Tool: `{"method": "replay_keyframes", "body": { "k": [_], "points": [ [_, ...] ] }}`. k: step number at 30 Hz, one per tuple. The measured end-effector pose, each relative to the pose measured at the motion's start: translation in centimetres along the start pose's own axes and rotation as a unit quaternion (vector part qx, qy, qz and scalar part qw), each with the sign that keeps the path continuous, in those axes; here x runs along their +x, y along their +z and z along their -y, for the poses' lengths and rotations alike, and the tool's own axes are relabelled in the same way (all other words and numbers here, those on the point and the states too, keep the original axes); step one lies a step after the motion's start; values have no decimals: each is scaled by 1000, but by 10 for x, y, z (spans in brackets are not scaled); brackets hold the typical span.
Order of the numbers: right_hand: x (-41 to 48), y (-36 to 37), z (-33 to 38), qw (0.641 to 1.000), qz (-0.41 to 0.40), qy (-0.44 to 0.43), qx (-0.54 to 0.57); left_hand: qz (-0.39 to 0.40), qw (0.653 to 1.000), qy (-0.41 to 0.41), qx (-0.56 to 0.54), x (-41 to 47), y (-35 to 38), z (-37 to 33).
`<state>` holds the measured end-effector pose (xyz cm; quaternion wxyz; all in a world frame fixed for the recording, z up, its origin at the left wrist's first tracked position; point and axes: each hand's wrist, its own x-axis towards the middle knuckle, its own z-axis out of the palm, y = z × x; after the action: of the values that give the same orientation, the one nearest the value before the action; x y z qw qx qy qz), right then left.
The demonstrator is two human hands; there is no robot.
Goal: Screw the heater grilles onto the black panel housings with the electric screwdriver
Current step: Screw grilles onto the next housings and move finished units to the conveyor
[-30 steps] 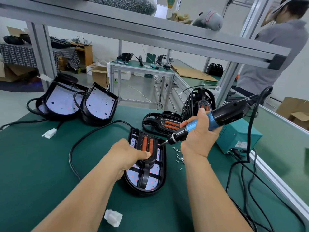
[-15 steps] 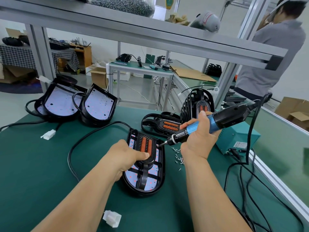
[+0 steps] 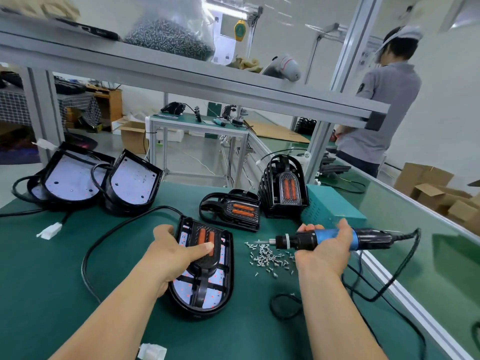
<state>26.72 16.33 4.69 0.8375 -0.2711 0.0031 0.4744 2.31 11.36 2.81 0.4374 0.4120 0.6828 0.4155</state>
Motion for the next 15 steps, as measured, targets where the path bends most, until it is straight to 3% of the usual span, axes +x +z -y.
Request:
{"method": "replay_keyframes", "body": {
  "k": [2, 3, 5, 7, 10, 15],
  "points": [
    [1, -14, 3, 1000, -9, 16, 2, -69, 987, 66, 131, -10, -1, -7],
    [2, -20, 3, 1000, -15, 23, 7, -125, 962, 123, 208, -16, 1, -10],
    [1, -25, 4, 999, -26, 39, 25, -206, 886, 260, 325, -30, 14, -17],
    [2, -27, 6, 996, -43, 56, 46, -179, 827, 333, 416, -44, 39, -23],
    [2, -27, 8, 993, -51, 77, 67, -87, 785, 337, 512, -48, 81, -20],
    [10, -29, 10, 990, -61, 99, 83, -63, 782, 271, 558, -34, 111, -17]
  ]
}}
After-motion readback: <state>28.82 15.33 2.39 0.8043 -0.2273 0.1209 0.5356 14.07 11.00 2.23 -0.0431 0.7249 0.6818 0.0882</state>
